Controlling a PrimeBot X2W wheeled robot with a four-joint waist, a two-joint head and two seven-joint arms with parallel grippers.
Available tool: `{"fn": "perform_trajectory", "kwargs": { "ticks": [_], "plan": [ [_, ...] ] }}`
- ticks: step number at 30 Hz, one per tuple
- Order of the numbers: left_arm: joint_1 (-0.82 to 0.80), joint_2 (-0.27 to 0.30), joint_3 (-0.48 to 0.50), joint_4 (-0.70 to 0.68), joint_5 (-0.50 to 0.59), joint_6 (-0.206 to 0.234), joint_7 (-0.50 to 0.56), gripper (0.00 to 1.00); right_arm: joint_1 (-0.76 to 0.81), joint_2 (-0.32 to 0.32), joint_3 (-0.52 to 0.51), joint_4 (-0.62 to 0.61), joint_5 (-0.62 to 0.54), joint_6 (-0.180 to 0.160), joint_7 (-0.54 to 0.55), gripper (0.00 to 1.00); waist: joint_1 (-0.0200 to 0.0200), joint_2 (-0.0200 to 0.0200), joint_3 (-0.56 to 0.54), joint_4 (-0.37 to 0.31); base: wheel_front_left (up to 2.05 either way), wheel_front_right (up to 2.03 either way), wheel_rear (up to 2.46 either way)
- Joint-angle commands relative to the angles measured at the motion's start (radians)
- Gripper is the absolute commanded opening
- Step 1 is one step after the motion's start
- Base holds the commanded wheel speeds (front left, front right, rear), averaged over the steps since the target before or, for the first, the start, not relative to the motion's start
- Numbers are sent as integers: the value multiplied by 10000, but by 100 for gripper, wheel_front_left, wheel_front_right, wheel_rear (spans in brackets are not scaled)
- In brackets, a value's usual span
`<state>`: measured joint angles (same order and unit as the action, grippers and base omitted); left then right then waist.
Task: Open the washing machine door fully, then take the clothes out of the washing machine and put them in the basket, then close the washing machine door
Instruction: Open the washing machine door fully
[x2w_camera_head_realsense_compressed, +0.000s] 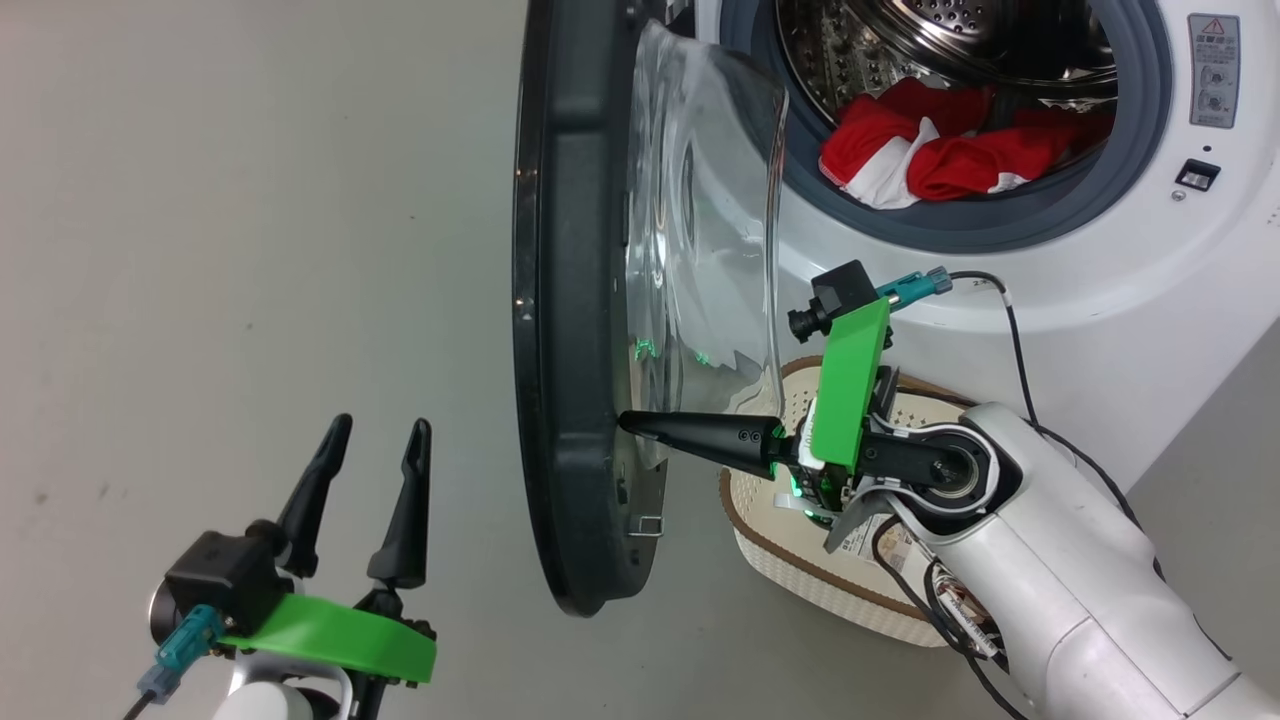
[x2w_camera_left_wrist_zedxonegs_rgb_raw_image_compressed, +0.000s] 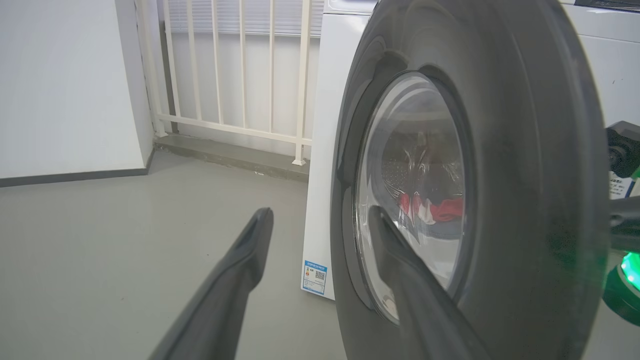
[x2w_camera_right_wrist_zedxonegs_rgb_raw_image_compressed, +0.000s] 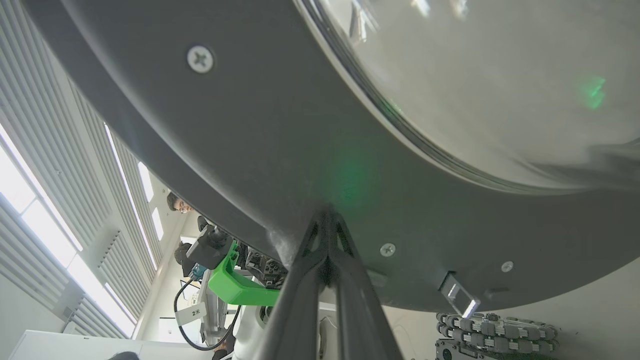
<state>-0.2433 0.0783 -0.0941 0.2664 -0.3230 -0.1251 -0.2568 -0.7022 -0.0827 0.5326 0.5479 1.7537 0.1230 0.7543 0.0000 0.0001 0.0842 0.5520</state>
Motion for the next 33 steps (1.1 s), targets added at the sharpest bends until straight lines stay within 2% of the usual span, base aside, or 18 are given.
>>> {"fn": "perform_trajectory", "kwargs": {
  "ticks": [1, 12, 13, 14, 15, 16, 21, 26, 29, 33],
  "plan": [
    [-32, 131, 382, -263, 107, -56, -49, 100, -287, 324, 181, -257, 111, 77, -150, 0, 0, -1, -23, -20, 0, 0, 0],
    [-137, 125, 228, -116, 78, -56, -49, 100, -157, 324, 64, -173, -140, 77, -525, 0, 0, -1, -103, -97, 0, 0, 0],
    [-153, 128, 205, -103, 72, -56, -49, 100, -136, 324, 32, -182, -243, 77, -624, 6, 0, -1, -106, -103, 0, 0, 0],
    [-165, 133, 182, -91, 66, -56, -49, 100, -117, 324, -3, -222, -403, 77, -757, 44, 0, -1, -108, -112, 0, 0, 0],
    [-174, 138, 167, -81, 59, -56, -49, 100, -82, 308, -44, -264, -597, 77, -938, 96, 0, -1, -113, -119, 0, 0, 0],
    [-179, 142, 158, -74, 53, -56, -49, 100, -31, 282, -72, -350, -778, 77, -1095, 100, 0, -1, -118, -126, 0, 0, 0],
    [-179, 166, 143, -36, 25, -56, -49, 100, 421, -122, 38, -1294, -2219, 77, -2463, 100, 0, -1, -155, -161, 0, 0, 0],
    [-151, 181, 173, -2, 7, -56, -49, 100, 972, -803, 675, -1826, -4206, 77, -4740, 100, 0, -1, -220, -192, 0, 0, 0],
    [-116, 181, 205, -7, 19, -56, -49, 100, 1195, -1196, 1025, -1555, -5457, 77, -6449, 100, 0, -1, -271, -214, 0, 0, 0],
    [-69, 179, 210, 17, 51, -56, -49, 100, 1472, -1209, 1085, -436, -6546, 77, -8528, 100, 0, -1, -363, -254, 0, 0, 0]
  ]
}}
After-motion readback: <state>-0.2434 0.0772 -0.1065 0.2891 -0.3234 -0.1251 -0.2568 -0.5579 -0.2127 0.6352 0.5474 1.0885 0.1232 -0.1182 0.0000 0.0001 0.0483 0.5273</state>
